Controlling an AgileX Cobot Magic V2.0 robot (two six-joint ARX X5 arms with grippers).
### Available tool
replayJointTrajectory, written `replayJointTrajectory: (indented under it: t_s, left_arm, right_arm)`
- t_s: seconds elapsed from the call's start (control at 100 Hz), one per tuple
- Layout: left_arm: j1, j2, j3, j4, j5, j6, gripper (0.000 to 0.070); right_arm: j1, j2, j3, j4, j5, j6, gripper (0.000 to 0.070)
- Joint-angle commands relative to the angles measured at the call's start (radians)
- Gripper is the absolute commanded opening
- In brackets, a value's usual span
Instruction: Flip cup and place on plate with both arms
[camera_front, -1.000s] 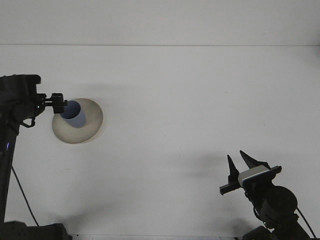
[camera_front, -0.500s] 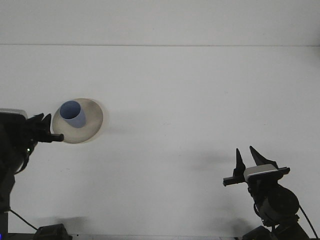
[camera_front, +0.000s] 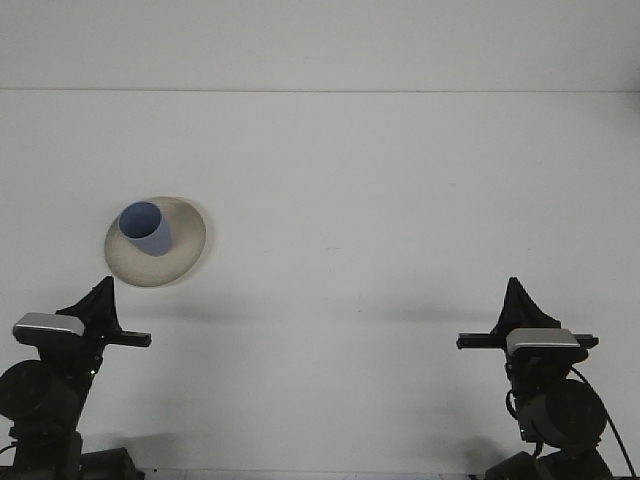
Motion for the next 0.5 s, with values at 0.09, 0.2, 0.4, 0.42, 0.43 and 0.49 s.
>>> replayJointTrajectory:
  t_s: [0.09,0.2,0.4,0.42,0.43,0.49]
  left_arm:
    - [0.001,-0.014,0.007,0.016,-0.005,-0.014,0.0012]
    - [0.001,-0.027,0.007,0.016,-0.005,-0.014,0.0012]
    - [0.001,-0.032,0.007,0.016,-0.005,-0.014,0.0012]
    - [0.001,-0.032,0.007,0.016,-0.005,-0.014,0.0012]
    - [0.001,-0.032,0.007,0.016,-0.005,-0.014,0.0012]
    - [0.001,-0.032,0.007,0.016,-0.005,-0.014,0.0012]
  right_arm:
    - [0.005,0.003,0.003,0.016,0.002,0.009,0.0004]
    - [0.005,0.003,0.003,0.016,0.002,0.009,0.0004]
    - [0.005,0.003,0.003,0.016,-0.001,0.009,0.0004]
    - [0.005,0.003,0.003,0.016,-0.001,0.01,0.0004]
    - [0.005,0.003,0.003,0.016,-0.001,0.01,0.0004]
    - [0.005,0.003,0.003,0.016,-0.001,0.009,0.0004]
